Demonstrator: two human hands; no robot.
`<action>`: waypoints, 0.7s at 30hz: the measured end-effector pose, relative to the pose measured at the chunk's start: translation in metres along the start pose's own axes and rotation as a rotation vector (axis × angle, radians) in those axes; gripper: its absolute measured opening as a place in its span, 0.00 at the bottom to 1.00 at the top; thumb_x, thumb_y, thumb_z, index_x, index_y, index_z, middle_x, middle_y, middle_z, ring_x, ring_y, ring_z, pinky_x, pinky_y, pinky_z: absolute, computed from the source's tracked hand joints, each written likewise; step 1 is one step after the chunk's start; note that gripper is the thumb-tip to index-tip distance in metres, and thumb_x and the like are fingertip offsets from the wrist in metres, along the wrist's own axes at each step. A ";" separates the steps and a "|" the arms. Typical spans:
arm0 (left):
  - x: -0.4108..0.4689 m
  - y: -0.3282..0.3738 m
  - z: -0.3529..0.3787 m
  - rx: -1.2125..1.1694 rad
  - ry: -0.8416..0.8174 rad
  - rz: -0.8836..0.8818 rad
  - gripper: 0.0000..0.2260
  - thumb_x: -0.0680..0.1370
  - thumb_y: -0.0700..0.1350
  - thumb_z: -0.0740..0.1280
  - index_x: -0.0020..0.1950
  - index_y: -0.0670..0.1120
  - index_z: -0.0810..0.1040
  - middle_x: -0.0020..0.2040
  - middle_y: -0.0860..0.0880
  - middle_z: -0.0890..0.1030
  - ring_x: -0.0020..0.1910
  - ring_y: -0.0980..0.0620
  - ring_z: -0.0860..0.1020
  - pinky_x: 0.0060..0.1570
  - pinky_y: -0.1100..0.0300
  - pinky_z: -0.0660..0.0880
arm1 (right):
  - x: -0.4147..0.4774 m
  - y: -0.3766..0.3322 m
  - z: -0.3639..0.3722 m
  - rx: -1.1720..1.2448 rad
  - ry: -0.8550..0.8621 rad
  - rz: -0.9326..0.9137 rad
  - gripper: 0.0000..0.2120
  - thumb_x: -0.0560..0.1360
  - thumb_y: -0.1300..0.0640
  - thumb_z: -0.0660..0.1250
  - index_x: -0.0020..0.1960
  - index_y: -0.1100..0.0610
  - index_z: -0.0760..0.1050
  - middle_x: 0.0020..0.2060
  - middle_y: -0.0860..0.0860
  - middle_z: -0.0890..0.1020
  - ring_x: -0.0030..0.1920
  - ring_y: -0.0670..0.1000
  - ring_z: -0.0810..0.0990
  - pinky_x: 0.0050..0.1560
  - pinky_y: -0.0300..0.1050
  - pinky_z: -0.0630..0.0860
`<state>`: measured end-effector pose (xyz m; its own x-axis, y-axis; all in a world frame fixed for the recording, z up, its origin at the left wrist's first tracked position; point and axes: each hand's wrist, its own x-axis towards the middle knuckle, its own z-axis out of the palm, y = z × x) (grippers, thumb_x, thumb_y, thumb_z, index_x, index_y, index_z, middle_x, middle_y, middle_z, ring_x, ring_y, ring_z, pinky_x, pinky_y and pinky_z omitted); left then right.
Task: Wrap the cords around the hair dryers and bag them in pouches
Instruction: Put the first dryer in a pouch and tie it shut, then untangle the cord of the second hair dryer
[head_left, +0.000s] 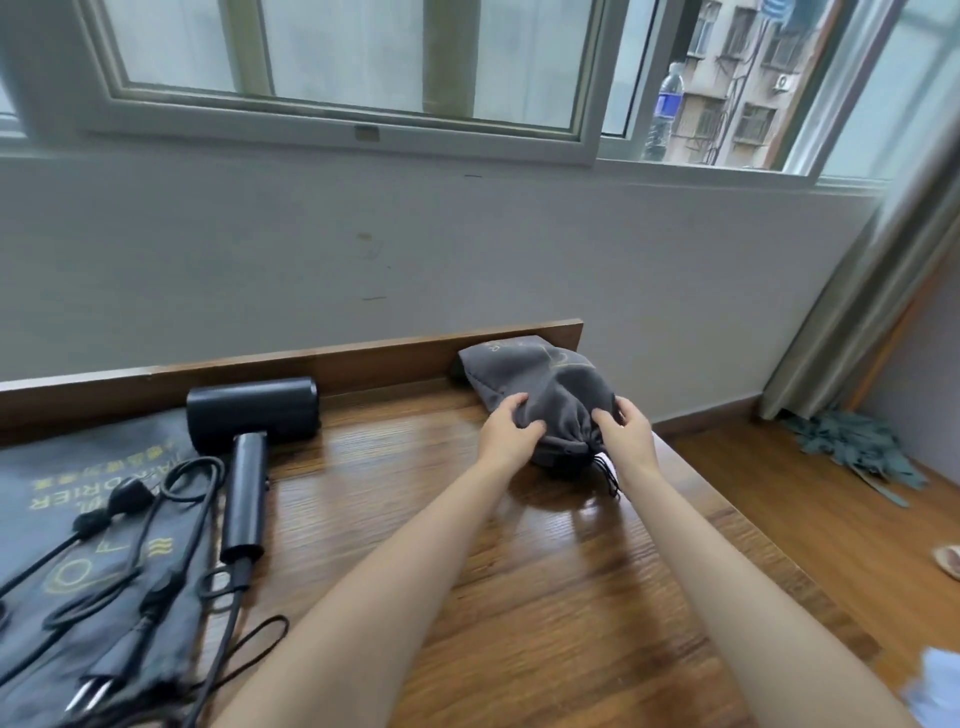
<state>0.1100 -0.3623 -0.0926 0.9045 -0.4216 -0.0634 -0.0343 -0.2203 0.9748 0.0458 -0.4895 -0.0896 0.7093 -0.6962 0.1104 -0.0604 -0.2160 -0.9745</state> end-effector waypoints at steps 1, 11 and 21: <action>-0.002 0.003 -0.004 0.035 -0.004 -0.013 0.20 0.76 0.45 0.64 0.69 0.49 0.68 0.67 0.47 0.71 0.62 0.44 0.73 0.59 0.46 0.74 | 0.000 0.000 0.000 -0.024 0.008 -0.019 0.08 0.75 0.65 0.60 0.50 0.58 0.75 0.45 0.55 0.79 0.48 0.53 0.76 0.55 0.53 0.73; -0.106 0.019 -0.088 0.234 -0.048 0.202 0.11 0.76 0.37 0.60 0.52 0.43 0.81 0.46 0.50 0.80 0.42 0.58 0.75 0.42 0.70 0.70 | -0.101 -0.033 0.039 -0.035 0.148 -0.250 0.16 0.72 0.72 0.59 0.55 0.56 0.75 0.60 0.52 0.73 0.64 0.52 0.69 0.65 0.48 0.67; -0.238 -0.059 -0.251 0.702 0.492 0.276 0.06 0.75 0.36 0.65 0.47 0.45 0.80 0.52 0.52 0.74 0.56 0.56 0.69 0.53 0.72 0.60 | -0.252 -0.070 0.174 -0.069 -0.823 -0.419 0.14 0.74 0.69 0.60 0.47 0.51 0.77 0.43 0.44 0.82 0.46 0.41 0.80 0.48 0.34 0.76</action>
<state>0.0035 -0.0285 -0.0814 0.8998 -0.1505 0.4094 -0.3832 -0.7214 0.5769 -0.0064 -0.1793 -0.0837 0.9563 0.1480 0.2522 0.2910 -0.3989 -0.8696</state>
